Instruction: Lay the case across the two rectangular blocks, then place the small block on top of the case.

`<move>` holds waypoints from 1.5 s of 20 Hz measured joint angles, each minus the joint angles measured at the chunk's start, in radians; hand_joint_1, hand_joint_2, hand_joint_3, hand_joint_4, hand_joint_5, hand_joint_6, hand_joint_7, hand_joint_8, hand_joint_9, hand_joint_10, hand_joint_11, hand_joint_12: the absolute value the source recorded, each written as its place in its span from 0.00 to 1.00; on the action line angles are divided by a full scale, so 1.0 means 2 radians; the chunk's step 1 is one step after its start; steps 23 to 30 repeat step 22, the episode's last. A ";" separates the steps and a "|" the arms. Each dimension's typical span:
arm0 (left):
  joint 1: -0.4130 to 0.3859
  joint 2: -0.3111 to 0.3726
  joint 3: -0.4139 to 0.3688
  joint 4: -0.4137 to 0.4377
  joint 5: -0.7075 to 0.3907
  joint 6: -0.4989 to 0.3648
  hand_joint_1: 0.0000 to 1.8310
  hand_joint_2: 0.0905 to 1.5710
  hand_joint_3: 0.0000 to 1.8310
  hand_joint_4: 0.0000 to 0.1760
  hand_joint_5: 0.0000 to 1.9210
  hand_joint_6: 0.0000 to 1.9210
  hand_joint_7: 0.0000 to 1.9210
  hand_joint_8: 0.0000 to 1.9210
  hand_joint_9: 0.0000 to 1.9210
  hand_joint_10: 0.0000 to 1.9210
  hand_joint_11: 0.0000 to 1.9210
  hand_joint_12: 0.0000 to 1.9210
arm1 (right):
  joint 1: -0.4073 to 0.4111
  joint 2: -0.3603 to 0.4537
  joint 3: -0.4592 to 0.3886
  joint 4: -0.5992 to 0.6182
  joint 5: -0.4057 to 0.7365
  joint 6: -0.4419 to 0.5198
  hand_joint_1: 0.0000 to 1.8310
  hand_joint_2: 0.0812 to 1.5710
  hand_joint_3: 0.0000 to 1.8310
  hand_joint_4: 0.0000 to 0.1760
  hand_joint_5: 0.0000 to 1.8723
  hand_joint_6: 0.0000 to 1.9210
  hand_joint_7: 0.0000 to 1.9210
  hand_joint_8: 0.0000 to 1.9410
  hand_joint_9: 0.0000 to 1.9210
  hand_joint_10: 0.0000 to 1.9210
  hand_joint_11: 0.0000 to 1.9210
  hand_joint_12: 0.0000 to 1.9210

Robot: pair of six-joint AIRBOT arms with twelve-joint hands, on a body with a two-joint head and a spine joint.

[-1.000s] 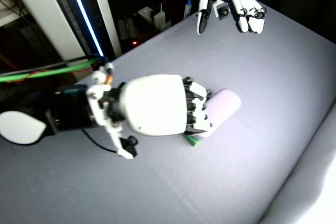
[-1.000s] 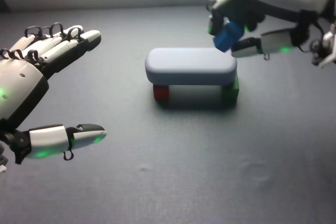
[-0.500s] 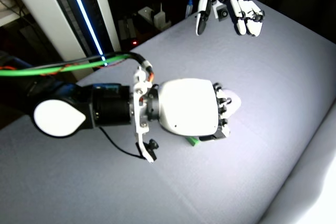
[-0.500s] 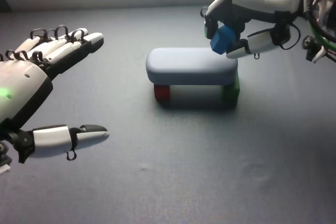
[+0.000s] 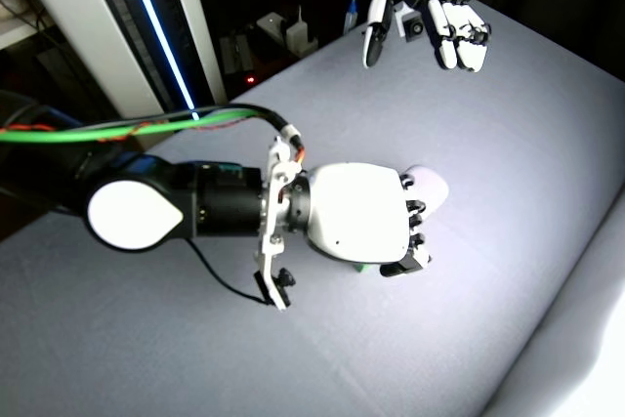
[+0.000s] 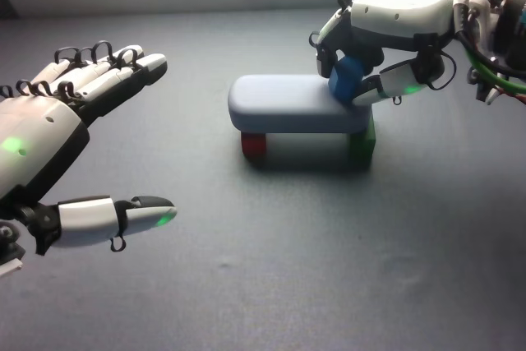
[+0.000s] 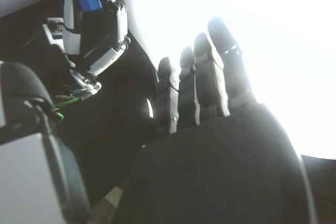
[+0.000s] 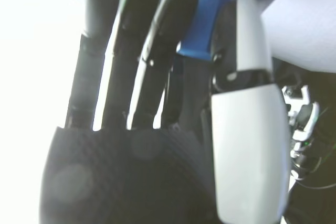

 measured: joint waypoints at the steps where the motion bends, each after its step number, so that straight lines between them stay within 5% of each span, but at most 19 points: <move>1: 0.000 0.000 0.000 -0.001 -0.001 0.000 0.47 0.55 0.00 0.18 0.13 0.00 0.08 0.00 0.11 0.00 0.00 0.45 | 0.000 0.000 0.000 0.000 0.000 0.000 0.57 0.62 0.00 0.00 0.33 0.01 0.47 0.20 0.44 0.32 0.29 0.70; 4: 0.000 0.000 0.000 -0.001 0.000 0.000 0.47 0.56 0.00 0.16 0.13 0.00 0.08 0.00 0.10 0.00 0.00 0.43 | 0.000 0.000 0.000 -0.002 -0.002 0.000 0.52 0.63 0.00 0.01 0.20 0.00 0.36 0.07 0.36 0.22 0.28 0.61; 7: 0.000 0.000 0.000 -0.001 0.000 0.000 0.48 0.55 0.00 0.19 0.13 0.00 0.08 0.00 0.09 0.00 0.00 0.39 | 0.000 0.000 0.000 -0.002 -0.002 0.000 0.49 0.62 0.00 0.00 0.16 0.00 0.32 0.01 0.34 0.15 0.17 0.63; 9: 0.000 0.000 0.000 -0.001 0.000 0.000 0.48 0.55 0.00 0.11 0.13 0.00 0.09 0.00 0.10 0.00 0.00 0.43 | 0.000 0.000 0.000 -0.001 -0.002 0.000 0.48 0.63 0.00 0.20 0.10 0.00 0.24 0.00 0.27 0.08 0.09 0.60; 10: 0.000 0.000 0.000 -0.001 0.000 -0.001 0.47 0.55 0.00 0.17 0.13 0.00 0.09 0.00 0.11 0.00 0.00 0.45 | 0.000 0.000 0.000 0.001 -0.002 0.000 0.46 0.60 0.00 0.40 0.05 0.00 0.18 0.00 0.21 0.03 0.03 0.53; 12: 0.000 0.000 0.000 -0.001 0.000 -0.002 0.47 0.55 0.00 0.17 0.13 0.00 0.09 0.00 0.10 0.00 0.00 0.45 | 0.000 0.001 -0.007 0.007 -0.004 0.000 0.42 0.54 0.00 0.93 0.00 0.00 0.05 0.01 0.05 0.01 0.00 0.21; 13: 0.000 0.000 0.000 -0.001 -0.001 -0.002 0.47 0.55 0.00 0.14 0.12 0.00 0.09 0.00 0.10 0.00 0.00 0.45 | 0.000 0.002 -0.014 0.017 0.001 0.000 0.41 0.53 0.00 0.99 0.00 0.00 0.02 0.01 0.02 0.00 0.00 0.11; 15: 0.000 0.000 0.000 0.002 -0.007 -0.002 0.47 0.53 0.00 0.60 0.08 0.00 0.09 0.00 0.10 0.00 0.00 0.39 | -0.008 0.025 -0.039 0.056 0.044 0.000 0.38 0.52 0.00 1.00 0.00 0.00 0.00 0.00 0.00 0.00 0.00 0.00; 18: 0.000 0.000 -0.002 -0.005 -0.016 -0.002 0.43 0.54 0.00 0.87 0.03 0.00 0.09 0.00 0.10 0.00 0.00 0.39 | -0.046 0.078 -0.075 0.133 0.120 -0.018 0.37 0.52 0.00 1.00 0.00 0.00 0.00 0.00 0.00 0.00 0.00 0.00; 19: 0.002 0.000 -0.004 -0.006 -0.021 -0.002 0.41 0.54 0.00 0.87 0.03 0.00 0.09 0.00 0.11 0.00 0.00 0.41 | -0.074 0.097 -0.090 0.165 0.144 -0.028 0.36 0.51 0.00 1.00 0.00 0.00 0.00 0.00 0.00 0.00 0.00 0.00; 20: 0.004 0.000 -0.006 -0.006 -0.024 -0.002 0.41 0.55 0.00 0.71 0.02 0.00 0.06 0.00 0.09 0.00 0.00 0.42 | -0.092 0.105 -0.098 0.180 0.163 -0.030 0.37 0.52 0.00 0.99 0.00 0.00 0.00 0.00 0.00 0.00 0.00 0.00; 22: 0.012 0.001 -0.011 -0.002 -0.033 -0.006 0.43 0.57 0.00 0.73 0.00 0.00 0.01 0.00 0.03 0.00 0.00 0.31 | -0.136 0.117 -0.121 0.220 0.207 -0.033 0.37 0.51 0.00 0.99 0.00 0.00 0.00 0.00 0.00 0.00 0.00 0.00; 30: 0.012 0.001 -0.011 -0.002 -0.033 -0.006 0.43 0.57 0.00 0.73 0.00 0.00 0.01 0.00 0.03 0.00 0.00 0.31 | -0.136 0.117 -0.121 0.220 0.207 -0.033 0.37 0.51 0.00 0.99 0.00 0.00 0.00 0.00 0.00 0.00 0.00 0.00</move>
